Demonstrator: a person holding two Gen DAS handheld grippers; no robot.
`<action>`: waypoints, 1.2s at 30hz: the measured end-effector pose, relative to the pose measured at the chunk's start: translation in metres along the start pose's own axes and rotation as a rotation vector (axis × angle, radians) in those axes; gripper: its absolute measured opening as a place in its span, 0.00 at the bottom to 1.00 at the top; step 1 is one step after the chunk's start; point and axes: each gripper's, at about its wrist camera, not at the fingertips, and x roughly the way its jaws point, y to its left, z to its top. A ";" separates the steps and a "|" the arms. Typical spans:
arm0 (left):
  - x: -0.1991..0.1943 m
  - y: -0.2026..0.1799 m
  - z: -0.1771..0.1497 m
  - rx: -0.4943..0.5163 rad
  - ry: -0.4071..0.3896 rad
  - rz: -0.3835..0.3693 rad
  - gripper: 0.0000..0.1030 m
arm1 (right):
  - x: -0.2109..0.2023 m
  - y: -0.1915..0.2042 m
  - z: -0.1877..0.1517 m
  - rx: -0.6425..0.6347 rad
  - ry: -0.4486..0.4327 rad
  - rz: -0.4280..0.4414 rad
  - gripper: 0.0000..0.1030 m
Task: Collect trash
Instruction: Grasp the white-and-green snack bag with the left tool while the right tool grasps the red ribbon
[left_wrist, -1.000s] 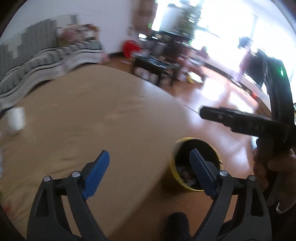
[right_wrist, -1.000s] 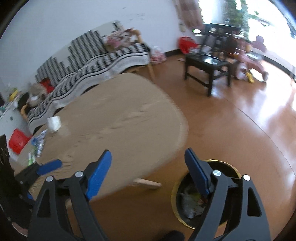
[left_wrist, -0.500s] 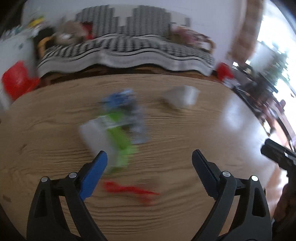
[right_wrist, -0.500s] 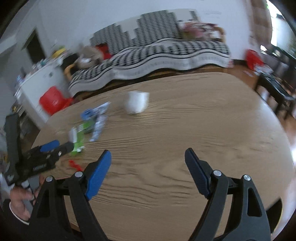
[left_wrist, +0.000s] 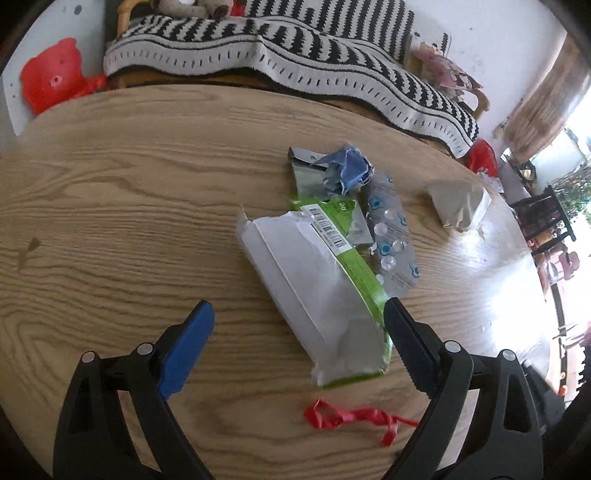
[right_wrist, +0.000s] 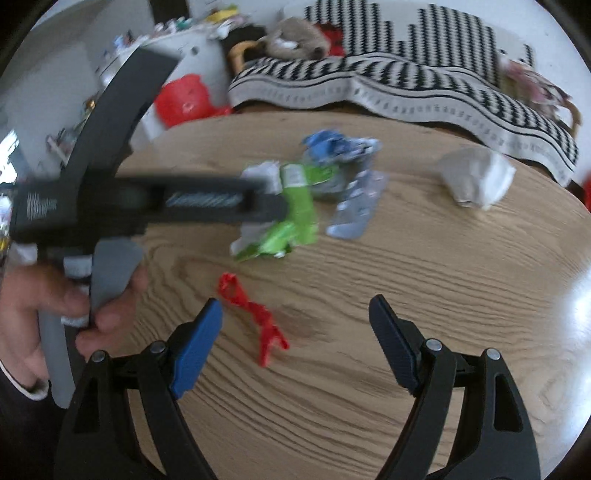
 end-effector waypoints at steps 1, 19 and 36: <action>0.003 0.000 0.002 -0.001 0.005 0.001 0.88 | 0.005 0.002 0.000 -0.007 0.007 0.002 0.76; 0.008 -0.006 0.003 -0.002 0.016 -0.022 0.47 | 0.023 0.024 -0.012 -0.107 0.048 0.029 0.13; -0.031 -0.021 0.007 0.023 -0.084 -0.012 0.46 | -0.021 -0.003 -0.020 -0.026 -0.017 0.014 0.13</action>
